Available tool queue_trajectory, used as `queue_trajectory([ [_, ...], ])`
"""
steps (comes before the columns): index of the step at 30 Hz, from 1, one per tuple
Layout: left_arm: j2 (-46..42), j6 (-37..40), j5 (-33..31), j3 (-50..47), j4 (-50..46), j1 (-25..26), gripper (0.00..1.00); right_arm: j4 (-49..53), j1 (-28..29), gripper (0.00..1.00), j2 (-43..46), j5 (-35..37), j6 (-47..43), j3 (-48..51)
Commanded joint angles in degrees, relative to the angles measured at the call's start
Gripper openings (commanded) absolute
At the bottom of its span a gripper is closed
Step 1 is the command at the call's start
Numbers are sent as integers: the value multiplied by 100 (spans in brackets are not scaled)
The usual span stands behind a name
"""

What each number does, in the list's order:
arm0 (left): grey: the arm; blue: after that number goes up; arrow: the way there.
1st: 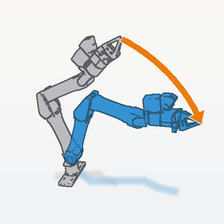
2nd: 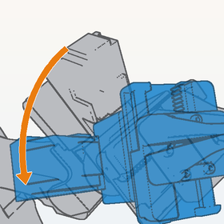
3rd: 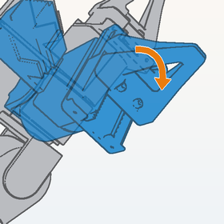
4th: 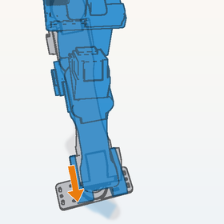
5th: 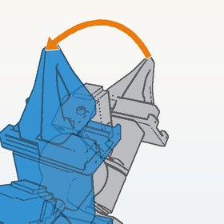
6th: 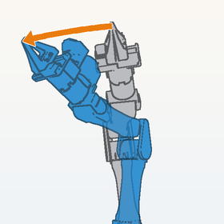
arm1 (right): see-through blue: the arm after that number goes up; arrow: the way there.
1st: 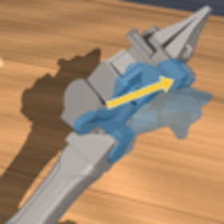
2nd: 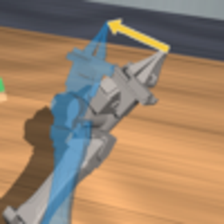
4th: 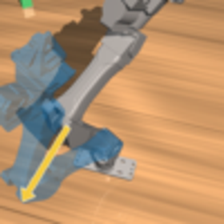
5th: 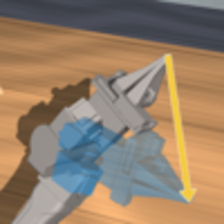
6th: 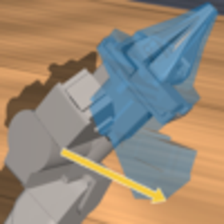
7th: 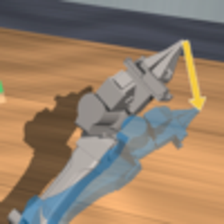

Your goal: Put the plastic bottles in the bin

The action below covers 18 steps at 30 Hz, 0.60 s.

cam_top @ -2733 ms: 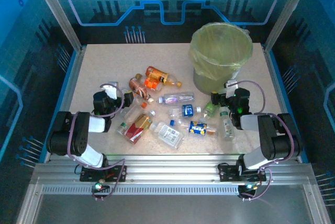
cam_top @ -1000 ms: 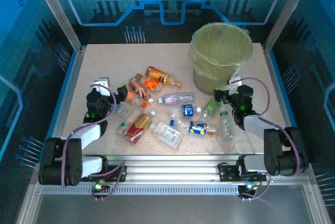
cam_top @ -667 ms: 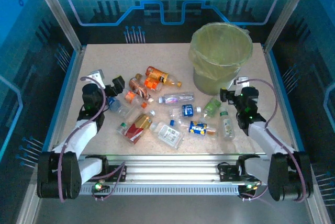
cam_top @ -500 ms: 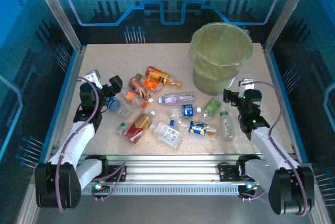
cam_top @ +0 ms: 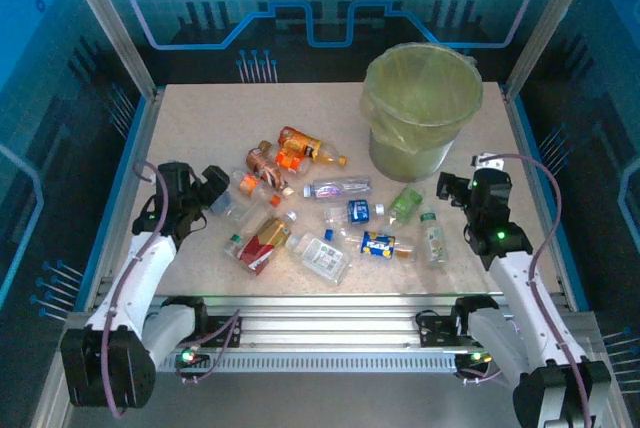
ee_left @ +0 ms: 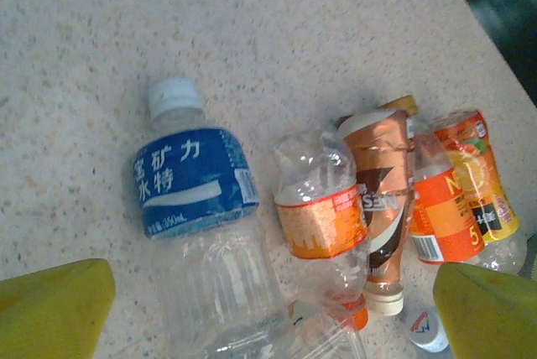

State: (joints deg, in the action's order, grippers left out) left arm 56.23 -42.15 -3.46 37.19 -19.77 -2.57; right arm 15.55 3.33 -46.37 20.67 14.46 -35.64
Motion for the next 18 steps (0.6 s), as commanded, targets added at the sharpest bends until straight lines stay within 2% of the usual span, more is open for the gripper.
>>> queue_trajectory([
  [1, 257, -287, 336, -113, -32, -44, 99, 651, 89, 100, -84, 169, 250, -332],
  [8, 815, -285, 430, -203, 396, -44, 99, 1097, 253, 100, -249, 441, 283, -703],
  [18, 1579, -363, 424, -309, 923, -33, 99, 1161, 453, 100, -390, 560, 265, -778],
])
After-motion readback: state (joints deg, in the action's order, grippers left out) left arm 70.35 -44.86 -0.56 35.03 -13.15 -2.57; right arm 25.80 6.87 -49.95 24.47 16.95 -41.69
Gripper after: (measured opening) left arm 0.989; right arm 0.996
